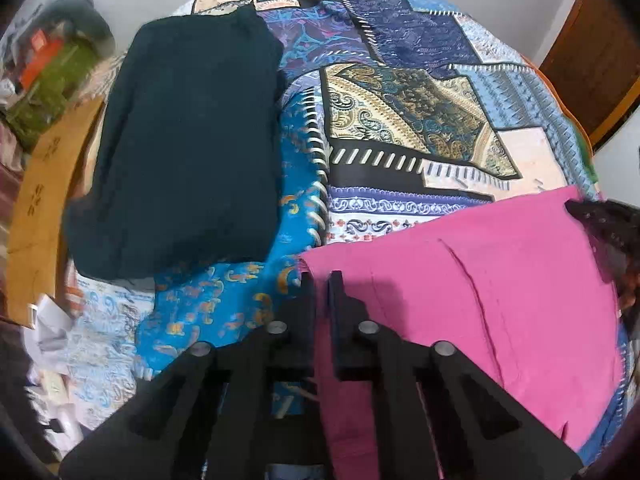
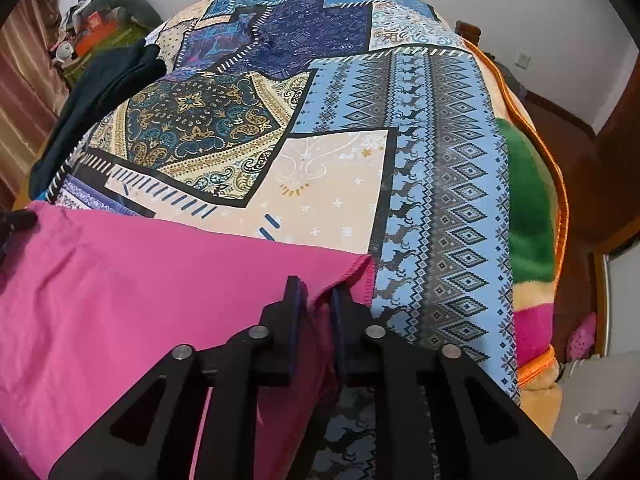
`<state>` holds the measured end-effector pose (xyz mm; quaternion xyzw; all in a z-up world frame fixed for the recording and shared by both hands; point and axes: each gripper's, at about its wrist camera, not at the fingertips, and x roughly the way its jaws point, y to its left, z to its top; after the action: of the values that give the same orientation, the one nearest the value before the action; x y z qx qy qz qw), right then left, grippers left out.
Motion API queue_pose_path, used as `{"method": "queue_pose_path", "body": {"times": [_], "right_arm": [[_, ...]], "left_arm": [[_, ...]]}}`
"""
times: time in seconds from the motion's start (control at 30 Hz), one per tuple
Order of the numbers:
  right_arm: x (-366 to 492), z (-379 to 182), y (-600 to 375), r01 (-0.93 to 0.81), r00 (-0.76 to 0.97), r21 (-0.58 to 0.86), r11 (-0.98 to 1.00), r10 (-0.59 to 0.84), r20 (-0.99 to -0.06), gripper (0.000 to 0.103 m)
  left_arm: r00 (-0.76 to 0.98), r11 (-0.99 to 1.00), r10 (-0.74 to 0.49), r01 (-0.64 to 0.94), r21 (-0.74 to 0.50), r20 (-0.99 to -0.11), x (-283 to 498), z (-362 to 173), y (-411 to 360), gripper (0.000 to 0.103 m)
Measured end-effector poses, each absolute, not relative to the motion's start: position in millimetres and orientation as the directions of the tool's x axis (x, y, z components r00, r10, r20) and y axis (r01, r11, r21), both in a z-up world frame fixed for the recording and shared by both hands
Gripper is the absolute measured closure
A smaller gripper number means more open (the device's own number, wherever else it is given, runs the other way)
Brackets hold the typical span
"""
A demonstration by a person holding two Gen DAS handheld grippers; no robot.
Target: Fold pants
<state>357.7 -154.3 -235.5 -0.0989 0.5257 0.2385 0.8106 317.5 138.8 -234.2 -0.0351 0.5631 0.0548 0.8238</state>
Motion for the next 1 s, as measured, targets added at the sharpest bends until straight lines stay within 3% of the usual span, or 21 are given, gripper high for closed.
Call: {"method": "queue_pose_path", "body": {"times": [0.33,0.47,0.53,0.63,0.73,0.8,0.93,1.0], "right_arm": [[358,-239,-147,-0.482,0.371,0.014,0.876,0.219,-0.902,0.095],[353,-228,-142,-0.514,0.396,-0.033,0.857,0.203,-0.896,0.091],[346,-216,-140,-0.534,0.428,-0.045,0.844,0.224,-0.876,0.088],[333,-193,-134,-0.558,0.454,-0.033,0.829,0.272,-0.849,0.079],[318,-168,-121,-0.587,0.464,0.009,0.809,0.346,-0.816,0.07],[306,-153,-109,-0.615,0.457,0.042,0.788,0.399,-0.795,0.055],[293,-144,-81,-0.664,0.404,0.114,0.739,0.482,-0.778,0.042],[291,-150,-65,-0.679,0.339,0.177,0.712,0.519,-0.785,0.04]], "left_arm": [[0.327,0.981,0.175,-0.142,0.135,-0.929,309,-242,133,0.095],[0.337,0.992,0.112,-0.099,0.083,-0.935,303,-228,131,0.091],[0.377,0.994,0.084,-0.095,0.052,-0.923,298,-215,132,0.084],[0.416,0.995,0.071,-0.094,0.035,-0.907,295,-200,131,0.068],[0.458,0.996,0.06,-0.084,0.024,-0.887,296,-183,126,0.063],[0.471,0.997,0.046,-0.074,0.013,-0.881,298,-176,122,0.058],[0.495,0.999,0.019,-0.048,-0.005,-0.869,305,-168,111,0.04],[0.484,0.999,0.009,-0.034,-0.008,-0.875,308,-173,106,0.037]]}}
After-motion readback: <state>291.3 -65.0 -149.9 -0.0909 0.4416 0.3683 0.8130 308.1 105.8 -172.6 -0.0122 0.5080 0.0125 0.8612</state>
